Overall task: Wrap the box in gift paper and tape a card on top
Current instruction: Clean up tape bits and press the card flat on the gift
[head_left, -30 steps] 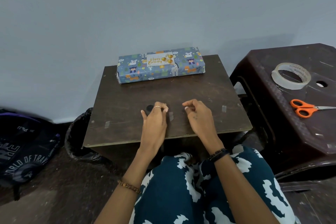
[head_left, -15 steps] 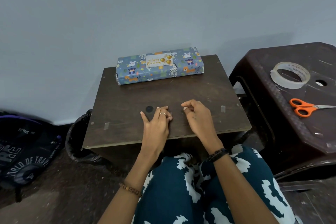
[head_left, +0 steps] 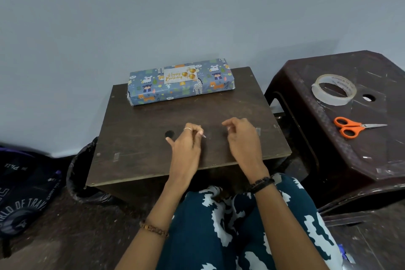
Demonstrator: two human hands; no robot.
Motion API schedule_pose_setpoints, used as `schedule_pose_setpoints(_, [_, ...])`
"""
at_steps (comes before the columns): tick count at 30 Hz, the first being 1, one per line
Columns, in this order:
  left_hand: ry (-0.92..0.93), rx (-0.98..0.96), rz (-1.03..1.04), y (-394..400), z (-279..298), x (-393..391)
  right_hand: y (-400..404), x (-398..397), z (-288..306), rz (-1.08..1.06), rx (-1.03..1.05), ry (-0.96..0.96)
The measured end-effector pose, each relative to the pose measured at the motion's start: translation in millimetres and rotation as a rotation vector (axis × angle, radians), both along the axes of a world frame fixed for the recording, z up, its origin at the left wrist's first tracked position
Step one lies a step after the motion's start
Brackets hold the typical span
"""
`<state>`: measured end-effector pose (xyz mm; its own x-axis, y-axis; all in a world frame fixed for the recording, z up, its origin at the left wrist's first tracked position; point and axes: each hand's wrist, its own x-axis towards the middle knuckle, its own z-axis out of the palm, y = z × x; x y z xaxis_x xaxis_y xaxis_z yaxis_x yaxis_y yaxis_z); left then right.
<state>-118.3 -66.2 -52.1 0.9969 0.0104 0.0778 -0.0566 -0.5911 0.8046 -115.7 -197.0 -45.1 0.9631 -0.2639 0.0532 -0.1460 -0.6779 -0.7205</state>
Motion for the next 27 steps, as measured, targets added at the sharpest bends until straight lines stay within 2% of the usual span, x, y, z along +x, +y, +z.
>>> schedule_pose_setpoints(3, [-0.03,-0.018,-0.156,-32.2,2.1,3.5,-30.6,-4.0,2.9,-0.158,-0.117,0.004])
schedule_pose_setpoints(7, [-0.017,-0.107,-0.303,-75.1,-0.8,17.2,-56.9,-10.1,2.2,-0.277,-0.136,0.076])
schedule_pose_setpoints(15, [-0.016,-0.216,-0.138,-84.5,-11.6,19.1,-72.8,-2.9,-6.5,-0.295,0.005,0.179])
schedule_pose_setpoints(27, [-0.021,-0.182,-0.111,-85.6,-12.6,17.5,-62.7,-7.9,-0.3,-0.285,0.017,0.153])
